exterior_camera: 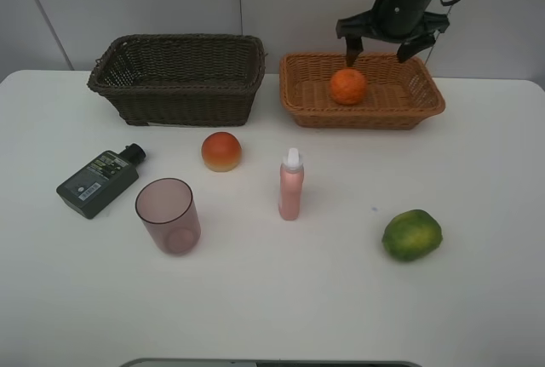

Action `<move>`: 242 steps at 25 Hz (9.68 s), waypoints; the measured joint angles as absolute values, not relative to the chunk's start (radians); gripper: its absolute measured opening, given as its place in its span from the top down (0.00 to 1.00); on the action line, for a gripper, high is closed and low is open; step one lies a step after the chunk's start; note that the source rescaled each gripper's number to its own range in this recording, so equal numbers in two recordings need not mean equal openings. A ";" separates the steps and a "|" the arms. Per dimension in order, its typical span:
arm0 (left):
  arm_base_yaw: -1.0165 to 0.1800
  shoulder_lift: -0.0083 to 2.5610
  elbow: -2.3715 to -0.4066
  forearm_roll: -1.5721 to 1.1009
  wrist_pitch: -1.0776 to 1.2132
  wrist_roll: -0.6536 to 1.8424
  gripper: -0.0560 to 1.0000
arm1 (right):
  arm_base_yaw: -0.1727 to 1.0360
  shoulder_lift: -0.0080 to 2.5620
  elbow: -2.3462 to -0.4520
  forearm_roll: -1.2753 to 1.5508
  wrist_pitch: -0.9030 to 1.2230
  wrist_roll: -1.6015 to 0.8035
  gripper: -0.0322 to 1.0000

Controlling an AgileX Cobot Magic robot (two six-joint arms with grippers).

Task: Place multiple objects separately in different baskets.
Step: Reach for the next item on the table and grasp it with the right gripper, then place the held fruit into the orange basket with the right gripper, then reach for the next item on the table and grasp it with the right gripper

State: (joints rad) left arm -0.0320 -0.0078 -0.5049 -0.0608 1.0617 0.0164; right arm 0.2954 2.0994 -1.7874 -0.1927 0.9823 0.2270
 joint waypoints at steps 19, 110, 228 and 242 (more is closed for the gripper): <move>-0.032 -0.008 -0.505 -0.061 1.062 0.016 0.01 | 0.436 1.618 -1.155 -0.168 0.983 0.334 0.10; -0.032 -0.008 -0.505 -0.061 1.062 0.016 0.01 | 0.390 1.742 -1.077 -0.099 0.924 0.415 0.31; -0.032 -0.008 -0.505 -0.061 1.062 0.016 0.01 | 0.754 2.085 -1.471 -0.158 1.025 0.774 0.00; -0.032 -0.008 -0.505 -0.061 1.062 0.016 0.01 | 0.735 2.091 -1.471 -0.141 1.022 0.774 0.97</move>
